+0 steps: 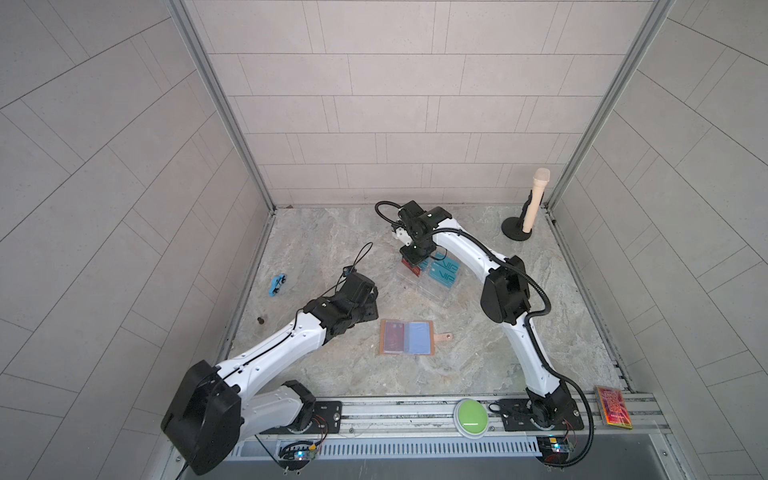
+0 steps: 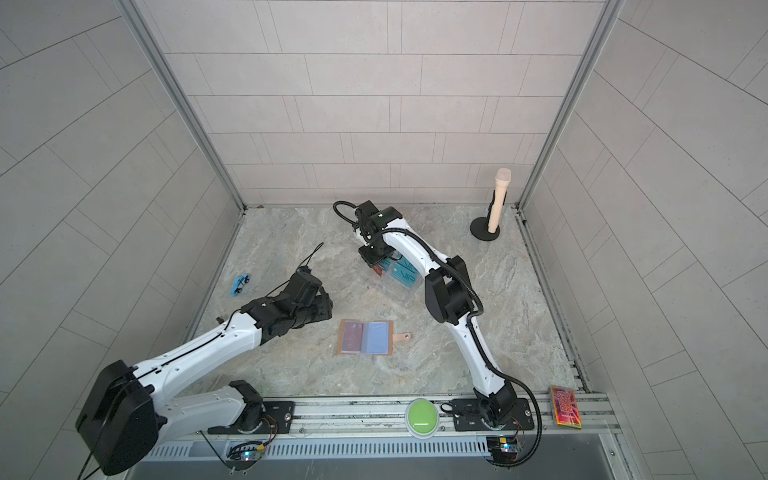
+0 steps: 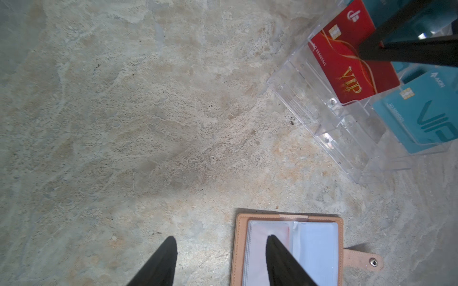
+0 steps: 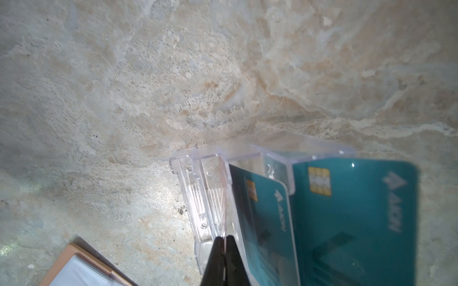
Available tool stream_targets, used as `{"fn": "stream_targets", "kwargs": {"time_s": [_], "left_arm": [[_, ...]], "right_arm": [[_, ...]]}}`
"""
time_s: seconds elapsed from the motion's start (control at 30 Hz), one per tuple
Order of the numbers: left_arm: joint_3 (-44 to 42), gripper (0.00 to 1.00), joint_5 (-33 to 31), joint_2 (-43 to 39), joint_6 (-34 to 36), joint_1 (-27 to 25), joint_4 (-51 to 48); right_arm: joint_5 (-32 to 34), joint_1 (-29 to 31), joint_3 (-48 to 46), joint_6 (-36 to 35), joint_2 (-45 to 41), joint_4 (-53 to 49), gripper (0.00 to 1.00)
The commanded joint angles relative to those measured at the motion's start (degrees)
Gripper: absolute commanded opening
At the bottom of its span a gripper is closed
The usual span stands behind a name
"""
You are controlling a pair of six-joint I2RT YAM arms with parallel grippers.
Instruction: Put the credit cards into the card holder
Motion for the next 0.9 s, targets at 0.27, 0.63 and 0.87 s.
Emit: {"fn": "stream_targets", "kwargs": {"time_s": [0.27, 0.63, 0.87], "left_arm": [[-0.1, 0.57, 4.5, -5.6, -2.4, 0.2, -0.2], [-3.4, 0.43, 11.2, -6.4, -0.4, 0.1, 4.6], [-3.8, 0.33, 12.2, 1.1, -1.2, -4.1, 7.5]], "right_arm": [[-15.2, -0.6, -17.2, 8.5, -23.7, 9.0, 0.0], [-38.4, 1.0, -68.2, 31.3, -47.6, 42.2, 0.0], [-42.1, 2.6, -85.7, 40.4, -51.2, 56.4, 0.0]]}}
